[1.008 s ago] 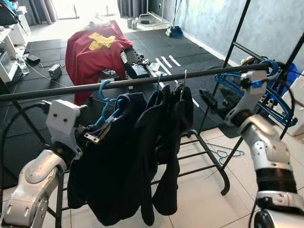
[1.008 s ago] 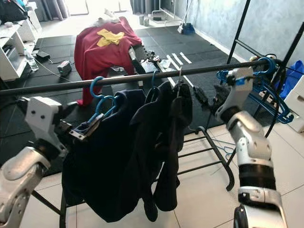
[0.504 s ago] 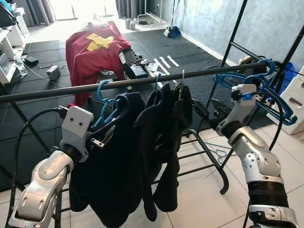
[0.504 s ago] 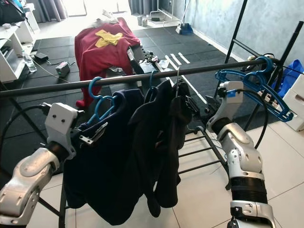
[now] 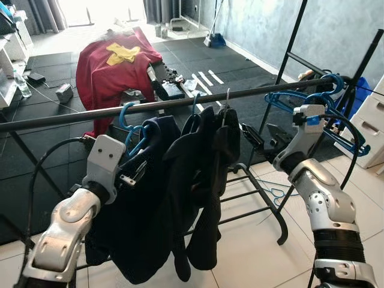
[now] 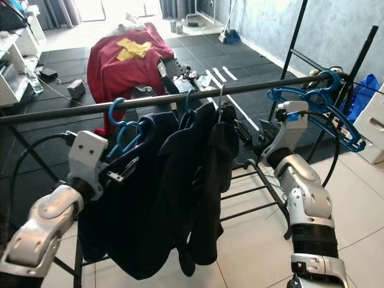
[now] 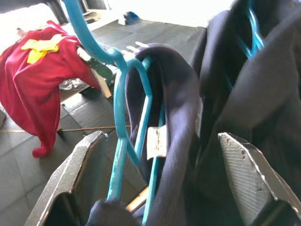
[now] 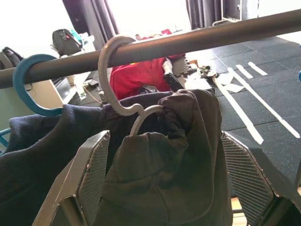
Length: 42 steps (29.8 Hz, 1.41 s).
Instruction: Hang hanger
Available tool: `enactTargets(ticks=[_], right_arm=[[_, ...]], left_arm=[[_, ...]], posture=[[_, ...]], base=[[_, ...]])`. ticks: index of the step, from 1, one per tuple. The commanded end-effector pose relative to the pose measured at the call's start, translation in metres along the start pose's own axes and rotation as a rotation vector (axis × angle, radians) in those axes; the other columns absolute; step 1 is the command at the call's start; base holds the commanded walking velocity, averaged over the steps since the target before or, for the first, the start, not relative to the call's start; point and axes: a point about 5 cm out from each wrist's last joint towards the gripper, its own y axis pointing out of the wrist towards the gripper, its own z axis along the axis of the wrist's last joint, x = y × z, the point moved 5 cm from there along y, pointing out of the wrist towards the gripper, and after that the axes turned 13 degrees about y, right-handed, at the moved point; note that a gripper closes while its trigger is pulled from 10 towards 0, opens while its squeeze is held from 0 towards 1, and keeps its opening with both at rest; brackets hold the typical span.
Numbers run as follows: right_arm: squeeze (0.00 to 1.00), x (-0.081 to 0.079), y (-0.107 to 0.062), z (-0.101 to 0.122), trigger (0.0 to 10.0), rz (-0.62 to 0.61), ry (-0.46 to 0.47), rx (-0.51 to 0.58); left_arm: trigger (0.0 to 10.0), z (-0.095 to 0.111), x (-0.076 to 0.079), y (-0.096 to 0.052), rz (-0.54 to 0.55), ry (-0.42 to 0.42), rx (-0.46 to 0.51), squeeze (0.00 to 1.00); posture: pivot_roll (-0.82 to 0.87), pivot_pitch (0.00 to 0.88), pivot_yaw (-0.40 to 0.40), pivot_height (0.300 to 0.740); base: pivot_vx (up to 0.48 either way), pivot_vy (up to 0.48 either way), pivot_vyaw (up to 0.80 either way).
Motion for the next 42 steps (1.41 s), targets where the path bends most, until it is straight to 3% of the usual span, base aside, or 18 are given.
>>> enactTargets(ticks=[1, 6, 16, 19, 26, 33, 41, 42], right_arm=[[0.00, -0.001, -0.002, -0.004, 10.0, -0.001, -0.001, -0.016], [0.00, -0.001, -0.005, -0.007, 10.0, -0.003, -0.006, -0.025], [0.00, -0.003, -0.010, -0.007, 10.0, -0.006, -0.005, -0.026], [0.00, -0.002, -0.008, 0.001, 10.0, -0.015, -0.005, 0.002], [0.00, -0.007, 0.002, 0.014, 10.0, -0.005, 0.002, 0.046], [0.00, -0.023, 0.002, 0.000, 10.0, 0.046, 0.004, -0.002], [0.00, -0.017, -0.004, -0.004, 10.0, 0.022, -0.005, -0.019], [0.00, -0.017, -0.004, -0.002, 10.0, 0.023, -0.007, -0.017]], left_arm=[[10.0, -0.003, -0.005, 0.004, 0.041, -0.042, -0.020, 0.00], [10.0, -0.001, -0.010, 0.009, 0.080, -0.085, -0.008, 0.00], [10.0, -0.022, -0.015, 0.015, 0.102, -0.001, -0.096, 0.00], [10.0, -0.032, -0.021, 0.017, 0.132, -0.050, -0.132, 0.00], [10.0, -0.032, -0.028, 0.022, 0.179, -0.111, -0.126, 0.00], [10.0, -0.034, -0.037, 0.030, 0.226, -0.168, -0.119, 0.00], [10.0, -0.044, -0.032, 0.031, 0.212, -0.235, -0.143, 0.00], [6.0, -0.046, -0.029, 0.032, 0.196, -0.239, -0.148, 0.00]], posture=[[-0.11, 0.042, 0.018, 0.740], [-0.13, 0.032, 0.034, 0.740], [-0.13, 0.035, 0.063, 0.740], [-0.15, 0.069, 0.101, 0.740], [-0.15, 0.072, 0.102, 0.740], [-0.16, 0.091, 0.099, 0.740], [-0.17, 0.100, 0.090, 0.740], [-0.18, 0.106, 0.091, 0.740]], base=[[0.000, 0.000, 0.00], [0.000, 0.000, 0.00], [0.000, 0.000, 0.00], [0.000, 0.000, 0.00], [0.000, 0.000, 0.00], [0.000, 0.000, 0.00], [0.000, 0.000, 0.00], [0.000, 0.000, 0.00]])
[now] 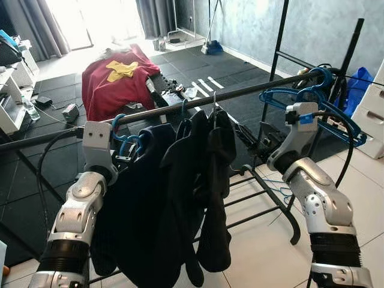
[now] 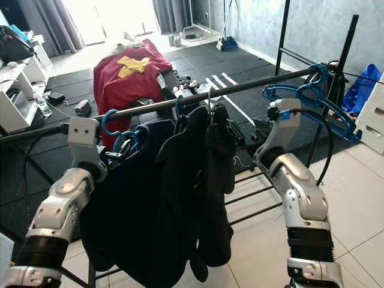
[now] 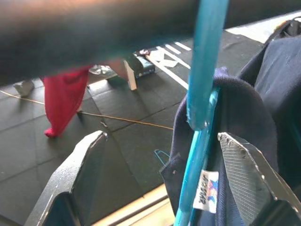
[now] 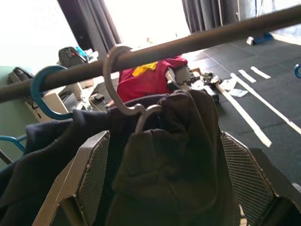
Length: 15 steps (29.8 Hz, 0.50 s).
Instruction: Hang hanger
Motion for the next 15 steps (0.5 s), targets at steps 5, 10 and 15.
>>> enactTargets(ticks=[5, 10, 15], right_arm=[[0.00, -0.004, -0.001, 0.004, 10.0, 0.013, -0.005, 0.003], [0.00, -0.006, -0.005, 0.006, 10.0, 0.007, 0.006, 0.016], [0.00, -0.015, -0.010, -0.001, 10.0, 0.021, 0.027, 0.016]], left_arm=[[0.0, -0.019, 0.006, -0.001, -0.019, -0.034, -0.051, 0.00], [0.0, -0.020, 0.011, 0.002, -0.037, -0.051, -0.037, 0.00], [0.0, -0.019, 0.012, 0.003, -0.034, -0.051, -0.028, 0.00]], posture=[[-0.19, 0.112, 0.097, 0.740], [-0.21, 0.129, 0.110, 0.740], [-0.22, 0.131, 0.118, 0.740]], base=[[0.000, 0.000, 0.00], [0.000, 0.000, 0.00], [0.000, 0.000, 0.00]])
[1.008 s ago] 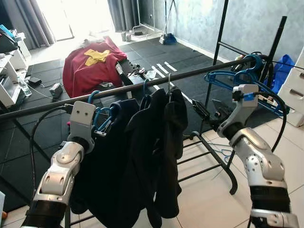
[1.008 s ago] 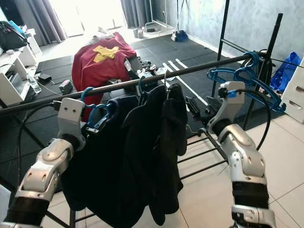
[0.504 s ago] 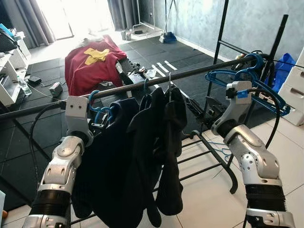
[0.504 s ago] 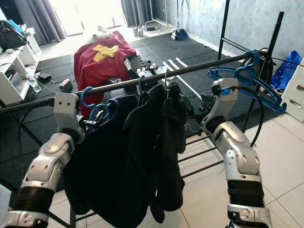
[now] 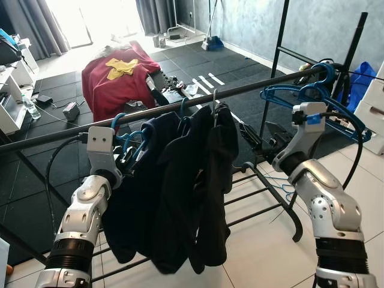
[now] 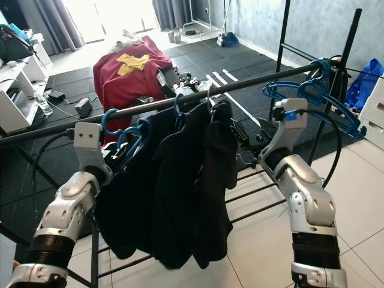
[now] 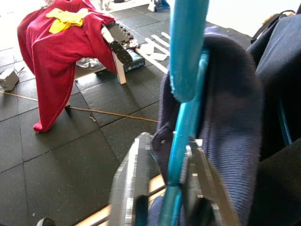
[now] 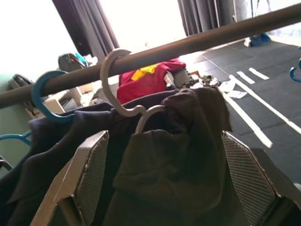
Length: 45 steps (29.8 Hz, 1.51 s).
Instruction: Hang hanger
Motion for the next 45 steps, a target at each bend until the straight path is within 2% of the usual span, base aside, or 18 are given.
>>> enactTargets(ticks=[1, 8, 12, 15, 18, 21, 23, 25, 26, 27, 30, 31, 32, 41, 42, 43, 44, 45], right_arm=[[0.00, -0.009, -0.001, -0.008, 10.0, 0.021, 0.021, -0.022], [0.00, -0.010, 0.000, -0.010, 10.0, 0.026, 0.026, -0.033], [0.00, -0.009, 0.003, -0.011, 10.0, 0.024, 0.027, -0.035], [0.00, -0.014, 0.012, -0.010, 10.0, 0.050, 0.041, -0.032], [0.00, -0.017, 0.015, -0.010, 10.0, 0.064, 0.049, -0.036], [0.00, -0.017, 0.017, -0.011, 10.0, 0.067, 0.049, -0.041], [0.00, -0.018, 0.021, -0.014, 10.0, 0.078, 0.048, -0.054], [0.00, -0.018, 0.021, -0.014, 10.0, 0.078, 0.048, -0.054], [0.00, -0.021, 0.024, -0.016, 10.0, 0.091, 0.050, -0.062], [0.00, -0.021, 0.024, -0.016, 10.0, 0.091, 0.050, -0.062], [0.00, -0.025, 0.029, -0.019, 10.0, 0.112, 0.052, -0.078], [0.00, -0.025, 0.029, -0.019, 10.0, 0.112, 0.052, -0.078], [0.00, -0.026, 0.031, -0.021, 10.0, 0.118, 0.052, -0.083], [0.00, -0.026, 0.034, -0.020, 10.0, 0.127, 0.043, -0.090], [0.00, -0.027, 0.033, -0.022, 10.0, 0.141, 0.035, -0.106], [0.00, -0.031, 0.032, -0.025, 10.0, 0.172, 0.030, -0.138], [0.00, -0.031, 0.032, -0.025, 10.0, 0.172, 0.030, -0.138], [0.00, -0.039, 0.027, -0.034, 10.0, 0.251, -0.002, -0.207]], left_arm=[[0.0, -0.009, -0.002, 0.000, 0.015, -0.025, -0.030, 0.00], [0.0, -0.005, -0.008, 0.002, 0.038, -0.037, -0.015, 0.00], [0.0, 0.001, -0.024, -0.001, 0.090, -0.016, 0.004, 0.00], [0.0, 0.015, -0.058, -0.030, 0.156, 0.058, 0.048, 0.00], [0.0, 0.020, -0.071, -0.051, 0.167, 0.109, 0.057, 0.00], [0.0, 0.020, -0.077, -0.058, 0.176, 0.126, 0.051, 0.00], [0.0, 0.019, -0.085, -0.074, 0.161, 0.159, 0.041, 0.00], [0.0, 0.019, -0.085, -0.074, 0.161, 0.159, 0.041, 0.00], [0.0, 0.020, -0.084, -0.085, 0.106, 0.177, 0.039, 0.00], [0.0, 0.020, -0.084, -0.085, 0.106, 0.177, 0.039, 0.00], [0.0, 0.027, -0.073, -0.110, -0.039, 0.208, 0.057, 0.00], [0.0, 0.027, -0.073, -0.110, -0.039, 0.208, 0.057, 0.00], [0.0, 0.029, -0.071, -0.119, -0.074, 0.211, 0.062, 0.00], [0.0, 0.044, -0.064, -0.133, -0.182, 0.175, 0.101, 0.00], [1.6, 0.047, -0.059, -0.139, -0.253, 0.191, 0.097, 0.00], [3.8, 0.048, -0.054, -0.146, -0.330, 0.219, 0.079, 0.00], [3.8, 0.048, -0.054, -0.146, -0.330, 0.219, 0.079, 0.00], [10.0, 0.047, -0.049, -0.154, -0.411, 0.253, 0.051, 0.00]], posture=[[-0.21, 0.128, 0.116, 0.740], [-0.21, 0.127, 0.106, 0.740], [-0.19, 0.105, 0.100, 0.740], [-0.15, 0.083, 0.082, 0.740], [-0.12, 0.076, 0.067, 0.740], [-0.11, 0.071, 0.061, 0.740], [-0.09, 0.066, 0.048, 0.740], [-0.09, 0.066, 0.048, 0.740], [-0.08, 0.065, 0.040, 0.740], [-0.08, 0.065, 0.040, 0.740], [-0.07, 0.056, 0.030, 0.740], [-0.07, 0.056, 0.030, 0.740], [-0.07, 0.051, 0.026, 0.740], [-0.08, 0.042, 0.022, 0.740], [-0.08, 0.039, 0.018, 0.740], [-0.07, 0.040, 0.018, 0.740], [-0.07, 0.040, 0.018, 0.740], [-0.07, 0.036, 0.015, 0.740]], base=[[0.000, 0.000, 0.00], [0.000, 0.000, 0.00], [0.000, 0.000, 0.00], [0.000, 0.000, 0.00], [0.000, 0.000, 0.00], [0.000, 0.000, 0.00], [0.000, 0.000, 0.00], [0.000, 0.000, 0.00], [0.000, 0.000, 0.00], [0.000, 0.000, 0.00], [0.000, 0.000, 0.00], [0.000, 0.000, 0.00], [0.000, 0.000, 0.00], [0.000, 0.000, 0.00], [0.000, 0.000, 0.00], [0.000, 0.000, 0.00], [0.000, 0.000, 0.00], [0.000, 0.000, 0.00]])
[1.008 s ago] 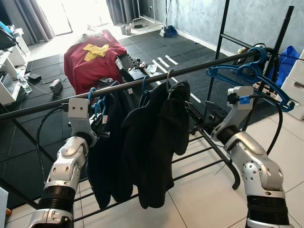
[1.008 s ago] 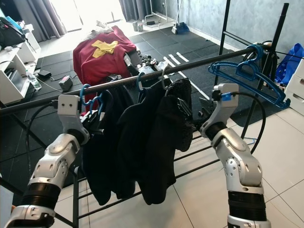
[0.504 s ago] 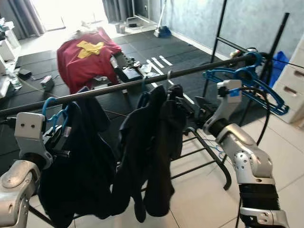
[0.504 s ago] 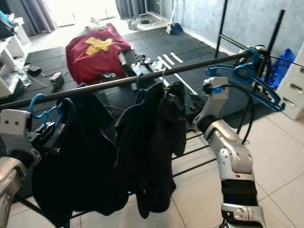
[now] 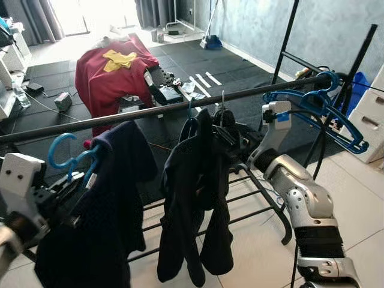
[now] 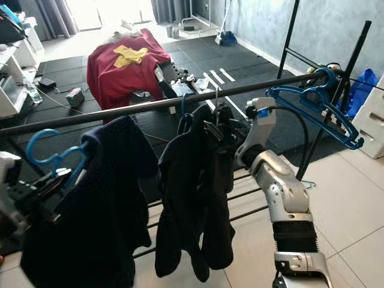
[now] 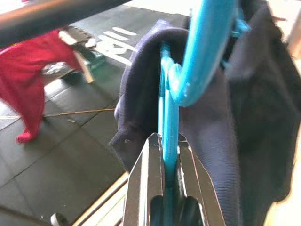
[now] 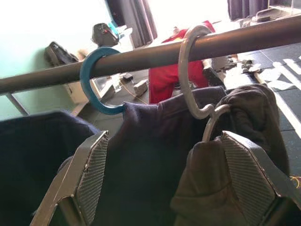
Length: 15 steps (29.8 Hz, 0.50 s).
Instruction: Hang hanger
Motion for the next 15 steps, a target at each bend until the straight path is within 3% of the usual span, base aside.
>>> enactTargets(ticks=[1, 4, 6, 10, 13, 15], right_arm=[[0.00, -0.011, 0.002, -0.010, 10.0, 0.064, -0.010, -0.058], [0.00, -0.033, -0.018, -0.028, 10.0, 0.299, -0.092, -0.232], [0.00, -0.033, -0.018, -0.028, 10.0, 0.299, -0.092, -0.232], [0.00, -0.033, -0.031, -0.013, 10.0, 0.368, -0.065, -0.238], [0.00, -0.037, -0.036, -0.011, 10.0, 0.412, -0.061, -0.254], [0.00, -0.049, -0.050, -0.012, 10.0, 0.537, -0.053, -0.308]], left_arm=[[10.0, 0.009, 0.003, -0.003, -0.057, 0.023, 0.016, 0.00], [10.0, 0.012, 0.012, -0.029, -0.242, 0.074, -0.050, 0.00], [10.0, 0.012, 0.012, -0.029, -0.242, 0.074, -0.050, 0.00], [10.0, 0.014, -0.001, -0.057, -0.312, 0.122, -0.130, 0.00], [10.0, 0.019, -0.007, -0.062, -0.316, 0.134, -0.121, 0.00], [10.0, 0.045, -0.017, -0.069, -0.333, 0.143, -0.014, 0.00]], posture=[[-0.07, 0.036, 0.015, 0.740], [-0.07, 0.035, 0.001, 0.740], [-0.07, 0.035, 0.001, 0.740], [-0.07, 0.029, -0.004, 0.740], [-0.07, 0.023, -0.006, 0.740], [-0.07, 0.009, -0.006, 0.740]], base=[[0.000, 0.000, 0.00], [0.000, 0.000, 0.00], [0.000, 0.000, 0.00], [0.000, 0.000, 0.00], [0.000, 0.000, 0.00], [0.000, 0.000, 0.00]])
